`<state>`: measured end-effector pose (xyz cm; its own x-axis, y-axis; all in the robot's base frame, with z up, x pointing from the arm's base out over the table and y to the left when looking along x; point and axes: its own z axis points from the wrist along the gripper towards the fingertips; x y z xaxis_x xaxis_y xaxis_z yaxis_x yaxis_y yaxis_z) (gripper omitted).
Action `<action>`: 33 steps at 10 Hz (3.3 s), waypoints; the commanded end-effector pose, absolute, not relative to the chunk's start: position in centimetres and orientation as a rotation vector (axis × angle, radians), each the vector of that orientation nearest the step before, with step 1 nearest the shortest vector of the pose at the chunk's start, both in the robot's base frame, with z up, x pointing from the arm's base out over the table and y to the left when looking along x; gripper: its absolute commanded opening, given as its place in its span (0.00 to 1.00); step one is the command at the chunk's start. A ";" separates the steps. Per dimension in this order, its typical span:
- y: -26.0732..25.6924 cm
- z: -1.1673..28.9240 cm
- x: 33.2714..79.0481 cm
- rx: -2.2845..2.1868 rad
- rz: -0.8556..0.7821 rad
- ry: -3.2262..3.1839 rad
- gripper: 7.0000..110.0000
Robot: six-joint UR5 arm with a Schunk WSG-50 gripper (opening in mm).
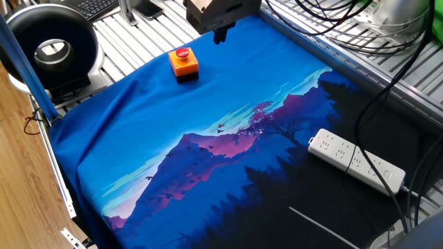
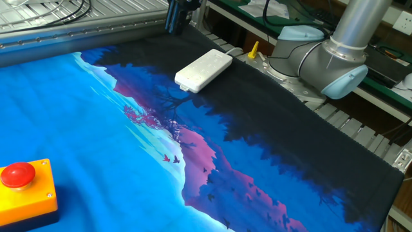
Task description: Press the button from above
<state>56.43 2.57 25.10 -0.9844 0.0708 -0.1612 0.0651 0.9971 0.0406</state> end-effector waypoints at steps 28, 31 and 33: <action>4.4 27.9 61.0 0.206 0.174 3.063 0.00; 4.5 27.1 65.7 0.189 0.162 3.053 0.00; 3.4 25.7 67.5 0.123 0.099 3.034 0.00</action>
